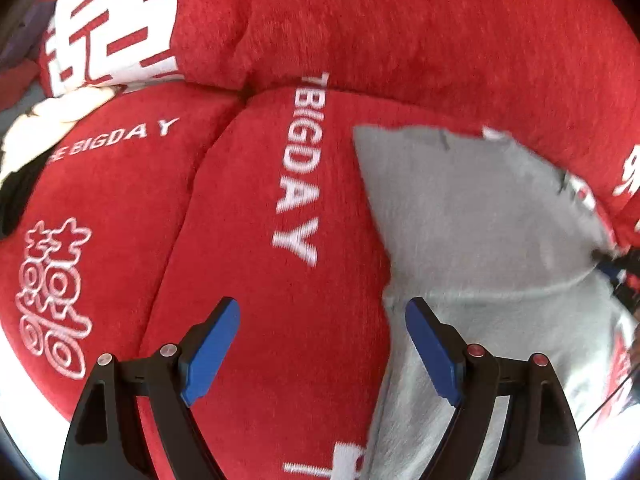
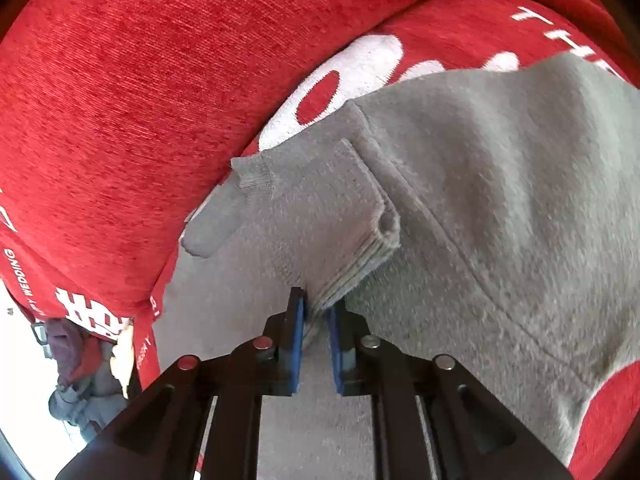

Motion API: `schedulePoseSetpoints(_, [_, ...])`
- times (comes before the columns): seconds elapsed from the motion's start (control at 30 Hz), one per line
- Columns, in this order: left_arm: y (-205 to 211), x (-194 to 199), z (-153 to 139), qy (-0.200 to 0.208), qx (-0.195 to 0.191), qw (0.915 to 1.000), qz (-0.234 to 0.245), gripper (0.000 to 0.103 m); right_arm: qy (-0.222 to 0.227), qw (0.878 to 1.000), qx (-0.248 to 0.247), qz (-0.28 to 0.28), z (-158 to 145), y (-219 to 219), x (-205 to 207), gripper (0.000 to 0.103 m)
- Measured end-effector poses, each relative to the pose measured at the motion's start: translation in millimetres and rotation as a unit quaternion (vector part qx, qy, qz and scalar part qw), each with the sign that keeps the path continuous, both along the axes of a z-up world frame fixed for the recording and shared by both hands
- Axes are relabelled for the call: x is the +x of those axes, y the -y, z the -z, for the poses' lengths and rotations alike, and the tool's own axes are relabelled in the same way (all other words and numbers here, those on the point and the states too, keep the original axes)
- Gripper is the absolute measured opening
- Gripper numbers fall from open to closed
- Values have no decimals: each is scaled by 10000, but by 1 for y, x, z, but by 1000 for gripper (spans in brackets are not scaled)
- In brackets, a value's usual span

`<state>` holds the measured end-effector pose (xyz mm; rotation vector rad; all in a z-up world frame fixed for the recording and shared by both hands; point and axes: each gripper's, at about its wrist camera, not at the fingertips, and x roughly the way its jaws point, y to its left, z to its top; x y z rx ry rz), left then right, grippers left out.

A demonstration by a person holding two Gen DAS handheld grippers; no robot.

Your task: Fold small clothes

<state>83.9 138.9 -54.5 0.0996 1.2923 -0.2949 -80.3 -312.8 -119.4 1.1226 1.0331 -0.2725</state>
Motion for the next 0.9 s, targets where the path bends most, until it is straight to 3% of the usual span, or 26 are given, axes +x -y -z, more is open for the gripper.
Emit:
schedulePoseSetpoints(0.13, [20, 52, 22, -731, -906, 9931, -135, 86, 10, 10000, 73, 54, 1, -6, 8, 20])
schedulePoseSetpoints(0.2, [34, 65, 37, -983, -970, 9904, -87, 82, 15, 9999, 123, 111, 3, -11, 13, 22])
schedulePoseSetpoints(0.23, [42, 69, 42, -1006, -863, 9912, -7, 58, 22, 9998, 145, 136, 3, -9, 11, 22])
schedulePoseSetpoints(0.3, [52, 70, 47, -980, -549, 9936, 117, 33, 24, 9995, 227, 206, 5, -7, 11, 21])
schedulePoseSetpoints(0.33, [52, 69, 45, -912, -591, 9940, 116, 26, -17, 9995, 244, 219, 6, -7, 12, 18])
schedulePoseSetpoints(0.37, [52, 68, 42, -881, -670, 9938, 111, 9, -75, 9996, 190, 214, 5, -6, 13, 8])
schedulePoseSetpoints(0.47, [50, 66, 33, -688, -710, 9947, 292, 9, 88, 9999, -27, 75, -11, -6, 10, 8])
schedulePoseSetpoints(0.53, [53, 64, 36, -624, -538, 9953, 505, 9, 104, 9998, -160, -53, -19, -10, 7, 8])
schedulePoseSetpoints(0.63, [57, 66, 41, -538, -392, 9960, 593, 9, -249, 9989, -330, -202, -7, -13, -1, 8])
schedulePoseSetpoints(0.7, [57, 64, 37, -477, -372, 9971, 471, 10, -146, 9998, -159, -22, 1, -9, -10, 7])
schedulePoseSetpoints(0.83, [55, 55, 22, -212, 49, 9985, 508, 10, -175, 9997, -46, 142, -6, -7, -21, 22])
schedulePoseSetpoints(0.9, [54, 48, 17, -182, 214, 9979, 579, 10, -232, 9997, -47, 103, -15, -9, -27, 44])
